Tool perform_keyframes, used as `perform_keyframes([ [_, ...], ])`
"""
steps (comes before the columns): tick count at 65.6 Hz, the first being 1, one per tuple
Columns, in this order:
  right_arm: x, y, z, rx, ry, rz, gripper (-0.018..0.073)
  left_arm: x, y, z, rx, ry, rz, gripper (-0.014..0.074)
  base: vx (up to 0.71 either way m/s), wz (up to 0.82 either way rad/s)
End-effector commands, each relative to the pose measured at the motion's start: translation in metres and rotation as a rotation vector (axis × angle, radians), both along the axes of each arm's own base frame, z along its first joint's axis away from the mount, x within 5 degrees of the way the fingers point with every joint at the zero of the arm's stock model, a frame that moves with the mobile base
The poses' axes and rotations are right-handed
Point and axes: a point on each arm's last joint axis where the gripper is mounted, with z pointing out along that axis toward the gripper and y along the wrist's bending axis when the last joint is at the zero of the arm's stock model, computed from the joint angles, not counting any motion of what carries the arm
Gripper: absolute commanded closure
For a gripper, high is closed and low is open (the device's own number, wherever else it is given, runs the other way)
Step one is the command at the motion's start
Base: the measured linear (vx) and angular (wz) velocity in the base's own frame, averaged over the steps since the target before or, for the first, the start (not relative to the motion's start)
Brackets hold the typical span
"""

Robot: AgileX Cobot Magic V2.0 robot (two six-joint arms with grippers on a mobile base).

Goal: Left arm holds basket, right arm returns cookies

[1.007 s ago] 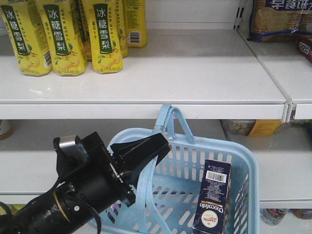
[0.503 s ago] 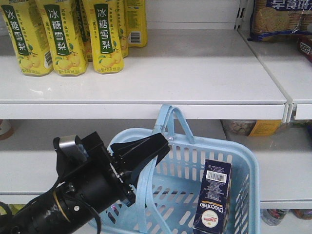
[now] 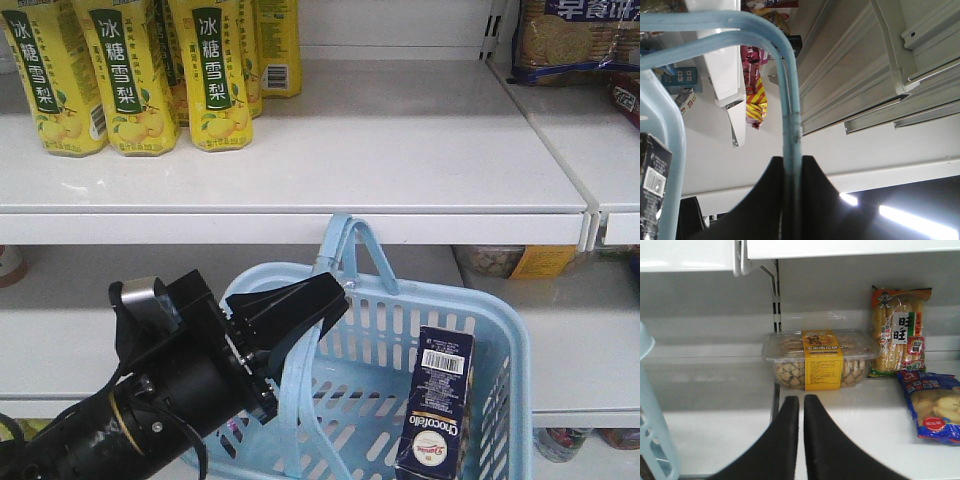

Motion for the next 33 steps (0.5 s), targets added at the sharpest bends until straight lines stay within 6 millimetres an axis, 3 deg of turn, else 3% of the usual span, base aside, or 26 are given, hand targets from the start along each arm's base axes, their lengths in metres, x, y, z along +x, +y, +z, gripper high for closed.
perform_keyframes([
  [1,0.0002,-0.0002,0.0015,-0.023,-0.067,0.0,0.0566,0.0135,0.0162,0.0257,-0.188,-0.052,0.166,0.0599,0.0,0.0],
  [33,0.0002,-0.0001,0.0015,-0.015,-0.067,0.0,0.0566,0.0135,0.0162,0.0257,-0.188,-0.052,0.166,0.0599,0.0,0.0],
])
